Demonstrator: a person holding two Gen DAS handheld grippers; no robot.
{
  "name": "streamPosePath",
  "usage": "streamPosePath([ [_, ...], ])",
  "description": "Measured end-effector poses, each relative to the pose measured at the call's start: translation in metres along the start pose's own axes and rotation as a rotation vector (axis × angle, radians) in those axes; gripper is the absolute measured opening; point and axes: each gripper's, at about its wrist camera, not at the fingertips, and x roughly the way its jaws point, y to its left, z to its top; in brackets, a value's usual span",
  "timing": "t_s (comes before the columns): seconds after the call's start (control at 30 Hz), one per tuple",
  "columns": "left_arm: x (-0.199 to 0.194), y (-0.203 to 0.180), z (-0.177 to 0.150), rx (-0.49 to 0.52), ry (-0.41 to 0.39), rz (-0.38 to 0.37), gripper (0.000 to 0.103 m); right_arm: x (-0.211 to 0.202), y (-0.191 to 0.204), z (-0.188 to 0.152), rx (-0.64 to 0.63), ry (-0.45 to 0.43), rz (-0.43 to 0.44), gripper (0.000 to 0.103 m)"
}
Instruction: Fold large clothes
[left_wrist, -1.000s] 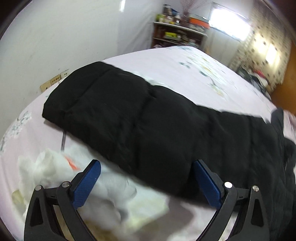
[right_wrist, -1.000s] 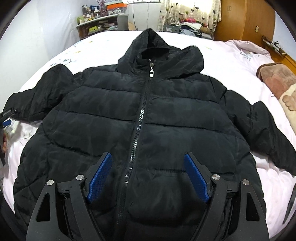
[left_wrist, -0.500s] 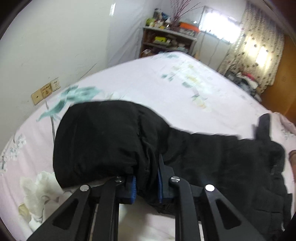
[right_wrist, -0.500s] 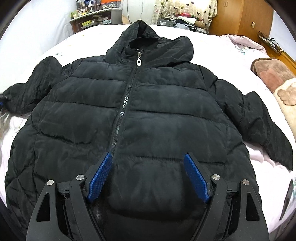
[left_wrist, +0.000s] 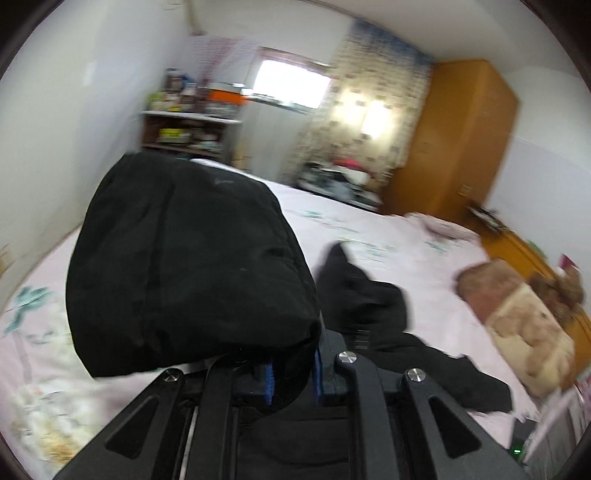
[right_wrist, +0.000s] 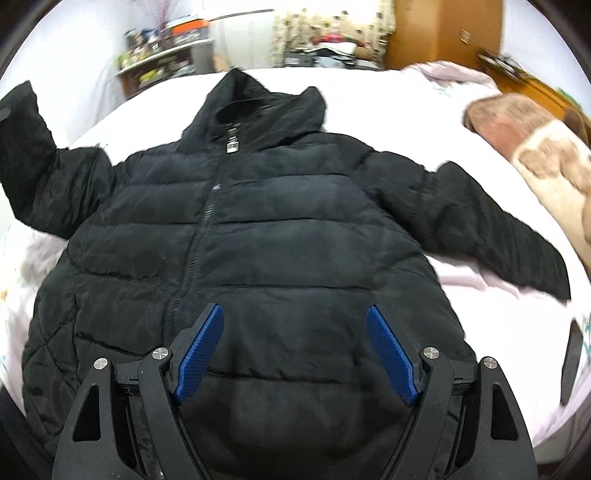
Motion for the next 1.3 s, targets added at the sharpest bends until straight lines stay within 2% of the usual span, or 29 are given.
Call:
streamPosePath([
  [0.13,0.034,-0.061,-0.008,0.052,0.055,-0.121,0.016,-0.008,-0.028,-0.004,0.074,-0.027,-0.005,0.080],
  [0.27,0.079,-0.112,-0.038,0.084,0.145,-0.208,0.016,-0.007,-0.055,-0.008,0.130,-0.026,0.018,0.080],
  [0.37,0.121,-0.134,-0.067,0.103,0.238,-0.228,0.016,-0.003,-0.072,-0.012,0.157,-0.006,0.037,0.080],
  [0.47,0.154,-0.148,-0.101,0.125,0.325,-0.198,0.017,-0.001,-0.083,-0.017,0.166,0.000,0.015,0.080],
  [0.5,0.165,-0.151,-0.110,0.125,0.359,-0.183,0.020,0.000,-0.085,-0.018,0.171,0.002,0.014,0.080],
  [0.53,0.174,-0.153,-0.118,0.120,0.392,-0.191,0.027,0.002,-0.088,-0.020,0.178,0.008,0.011,0.080],
  [0.57,0.183,-0.154,-0.127,0.111,0.429,-0.208,0.040,0.004,-0.090,-0.020,0.181,0.014,0.010,0.080],
  [0.6,0.188,-0.155,-0.134,0.097,0.466,-0.222,0.047,0.006,-0.091,-0.021,0.183,0.020,0.008,0.080],
  [0.63,0.189,-0.155,-0.138,0.085,0.487,-0.237,0.058,0.008,-0.092,-0.022,0.182,0.024,0.007,0.080],
  [0.67,0.185,-0.156,-0.139,0.077,0.494,-0.260,0.064,0.008,-0.092,-0.022,0.181,0.025,0.007,0.080],
  [0.77,0.156,-0.159,-0.128,0.081,0.473,-0.355,0.073,0.007,-0.091,-0.019,0.177,0.012,0.012,0.080],
  [0.83,0.138,-0.166,-0.118,0.107,0.437,-0.417,0.074,0.006,-0.089,-0.014,0.177,-0.004,0.014,0.080],
  [0.97,0.093,-0.147,-0.091,0.135,0.329,-0.450,0.074,0.003,-0.084,-0.002,0.182,-0.033,0.023,0.080],
  [1.03,0.082,-0.122,-0.079,0.145,0.280,-0.378,0.074,0.001,-0.080,0.005,0.181,-0.052,0.030,0.080],
  [1.1,0.076,-0.089,-0.071,0.163,0.235,-0.248,0.074,0.002,-0.074,0.014,0.170,-0.066,0.045,0.080],
  [1.17,0.081,-0.052,-0.069,0.157,0.250,-0.108,0.072,0.009,-0.066,0.024,0.153,-0.069,0.062,0.080],
  [1.2,0.085,-0.037,-0.068,0.148,0.256,-0.061,0.072,0.014,-0.060,0.029,0.141,-0.069,0.073,0.079],
  [1.27,0.091,-0.005,-0.071,0.127,0.273,0.022,0.063,0.030,-0.049,0.041,0.115,-0.067,0.089,0.063],
  [1.3,0.093,0.006,-0.073,0.111,0.282,0.051,0.062,0.040,-0.043,0.047,0.096,-0.061,0.094,0.059],
])
